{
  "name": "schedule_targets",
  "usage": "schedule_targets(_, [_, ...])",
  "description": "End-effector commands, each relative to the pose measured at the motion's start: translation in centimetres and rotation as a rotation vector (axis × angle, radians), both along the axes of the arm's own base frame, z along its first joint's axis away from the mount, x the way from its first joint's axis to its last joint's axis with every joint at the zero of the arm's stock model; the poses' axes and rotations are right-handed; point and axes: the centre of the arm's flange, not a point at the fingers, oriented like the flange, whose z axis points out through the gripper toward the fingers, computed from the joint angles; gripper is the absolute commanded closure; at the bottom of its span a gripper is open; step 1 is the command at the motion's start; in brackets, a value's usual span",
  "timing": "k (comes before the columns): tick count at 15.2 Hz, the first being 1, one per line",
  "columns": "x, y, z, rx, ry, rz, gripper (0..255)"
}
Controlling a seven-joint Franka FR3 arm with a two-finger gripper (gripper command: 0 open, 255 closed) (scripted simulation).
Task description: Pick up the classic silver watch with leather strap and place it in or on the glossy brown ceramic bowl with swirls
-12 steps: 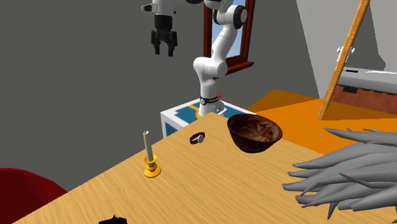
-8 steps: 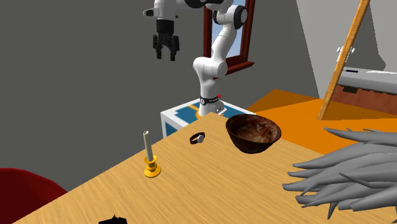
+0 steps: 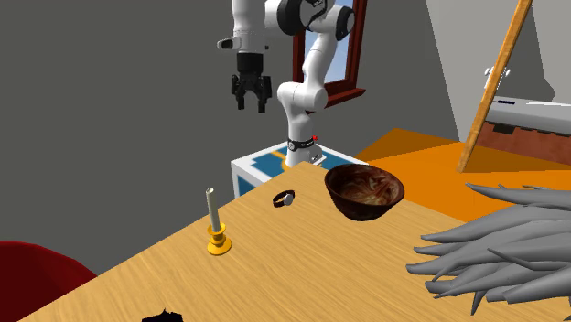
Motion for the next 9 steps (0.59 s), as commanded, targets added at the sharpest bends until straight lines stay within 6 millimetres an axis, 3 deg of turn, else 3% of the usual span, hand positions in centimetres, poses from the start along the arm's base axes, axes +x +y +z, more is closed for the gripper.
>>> schedule_targets(1, [0.3, 1.7, -1.7, 0.017, -0.003, -0.005, 0])
schedule_targets(9, [1.8, 9.5, -7.6, 0.080, -0.011, -0.018, 0])
